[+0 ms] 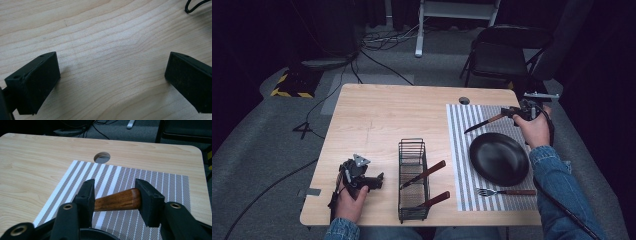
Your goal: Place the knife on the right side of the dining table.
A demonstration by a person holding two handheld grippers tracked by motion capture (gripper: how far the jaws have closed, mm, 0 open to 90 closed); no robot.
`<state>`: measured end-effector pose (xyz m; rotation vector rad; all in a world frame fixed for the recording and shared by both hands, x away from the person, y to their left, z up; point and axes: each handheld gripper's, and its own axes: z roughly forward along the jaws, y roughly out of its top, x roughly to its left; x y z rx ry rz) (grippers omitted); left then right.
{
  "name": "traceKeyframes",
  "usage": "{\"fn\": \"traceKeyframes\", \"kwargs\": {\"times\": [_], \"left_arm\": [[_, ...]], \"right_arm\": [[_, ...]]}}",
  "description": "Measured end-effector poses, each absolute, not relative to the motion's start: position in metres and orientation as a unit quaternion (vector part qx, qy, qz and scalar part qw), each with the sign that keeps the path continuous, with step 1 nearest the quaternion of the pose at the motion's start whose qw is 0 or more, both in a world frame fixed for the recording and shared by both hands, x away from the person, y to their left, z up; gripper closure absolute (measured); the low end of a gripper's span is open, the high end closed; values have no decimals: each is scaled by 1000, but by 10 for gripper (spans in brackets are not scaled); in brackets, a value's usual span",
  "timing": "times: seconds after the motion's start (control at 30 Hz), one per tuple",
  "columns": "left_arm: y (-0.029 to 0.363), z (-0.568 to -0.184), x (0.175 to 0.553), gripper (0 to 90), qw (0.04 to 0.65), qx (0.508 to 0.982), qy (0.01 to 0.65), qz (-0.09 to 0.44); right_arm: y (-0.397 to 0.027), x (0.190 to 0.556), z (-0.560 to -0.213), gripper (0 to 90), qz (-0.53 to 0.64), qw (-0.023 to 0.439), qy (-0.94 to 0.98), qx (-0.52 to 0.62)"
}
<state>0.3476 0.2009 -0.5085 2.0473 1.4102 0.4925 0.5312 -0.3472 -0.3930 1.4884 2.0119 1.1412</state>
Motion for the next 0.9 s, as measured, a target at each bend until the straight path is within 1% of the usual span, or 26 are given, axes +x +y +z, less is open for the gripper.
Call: {"fn": "traceKeyframes", "kwargs": {"times": [0.57, 0.9], "left_arm": [[201, -509, 347, 1, 299, 770, 532, 185], [201, -509, 347, 1, 299, 770, 532, 185]], "right_arm": [[-364, 537, -418, 485, 389, 189, 713, 551], [-372, 539, -430, 480, 388, 179, 709, 561]]}}
